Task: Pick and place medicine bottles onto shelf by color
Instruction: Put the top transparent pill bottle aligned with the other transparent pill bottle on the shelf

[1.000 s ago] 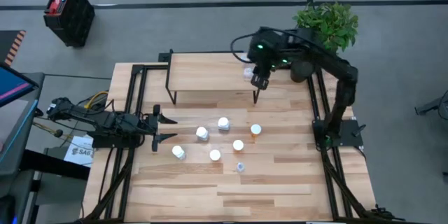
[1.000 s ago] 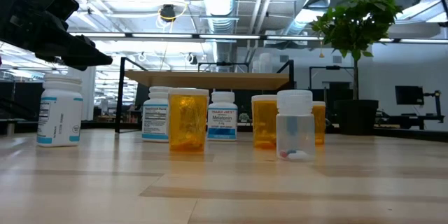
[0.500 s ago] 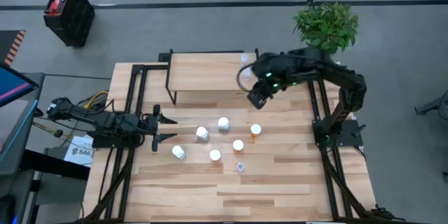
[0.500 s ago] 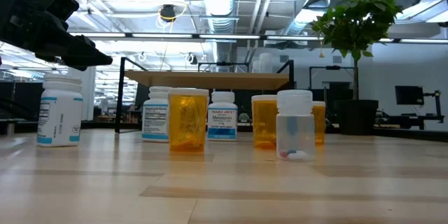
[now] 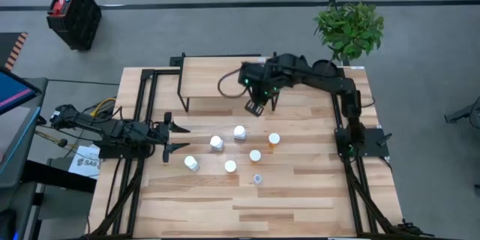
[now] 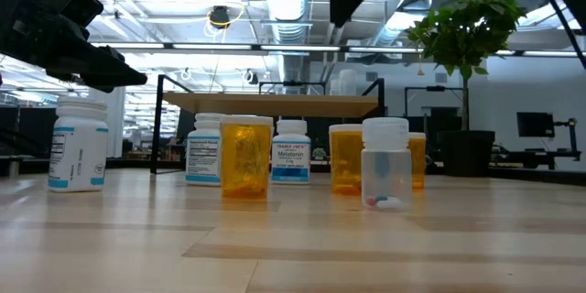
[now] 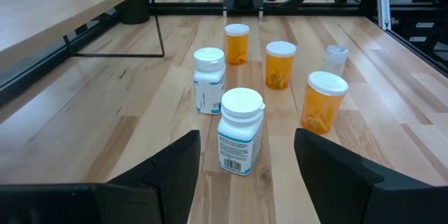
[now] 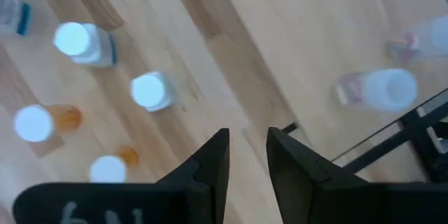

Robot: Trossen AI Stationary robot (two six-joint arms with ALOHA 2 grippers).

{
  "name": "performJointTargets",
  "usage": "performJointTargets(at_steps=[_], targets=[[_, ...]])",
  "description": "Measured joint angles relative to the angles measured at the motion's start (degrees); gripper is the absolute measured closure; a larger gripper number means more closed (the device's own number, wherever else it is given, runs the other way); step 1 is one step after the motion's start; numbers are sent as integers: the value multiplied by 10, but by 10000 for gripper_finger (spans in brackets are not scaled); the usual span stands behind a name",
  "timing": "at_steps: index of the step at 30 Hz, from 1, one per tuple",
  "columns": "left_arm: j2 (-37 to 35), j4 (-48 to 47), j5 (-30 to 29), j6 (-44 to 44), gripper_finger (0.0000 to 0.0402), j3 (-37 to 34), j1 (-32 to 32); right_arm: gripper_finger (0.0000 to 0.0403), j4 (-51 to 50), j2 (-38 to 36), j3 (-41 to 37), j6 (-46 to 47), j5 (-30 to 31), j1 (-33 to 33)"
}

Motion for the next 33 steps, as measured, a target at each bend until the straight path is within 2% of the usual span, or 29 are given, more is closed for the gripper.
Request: performJointTargets(at_steps=[2, 8, 16, 21, 24, 33], targets=[[0, 0, 0, 0, 180, 0, 0, 290, 0, -2, 0, -40, -19, -20], [0, 0, 0, 0, 180, 0, 0, 290, 0, -36, 0, -144, -21, -61], [0, 0, 0, -5, 180, 0, 0, 290, 0, -61, 0, -167, -21, -109], [0, 0, 0, -95, 180, 0, 0, 290, 1, -56, -1, -186, -24, -130], [0, 4, -15, -125, 180, 0, 0, 290, 0, -56, -28, -217, -24, -135], [0, 9, -69, -129, 180, -1, 0, 290, 0, -74, -114, -284, -24, -132]])
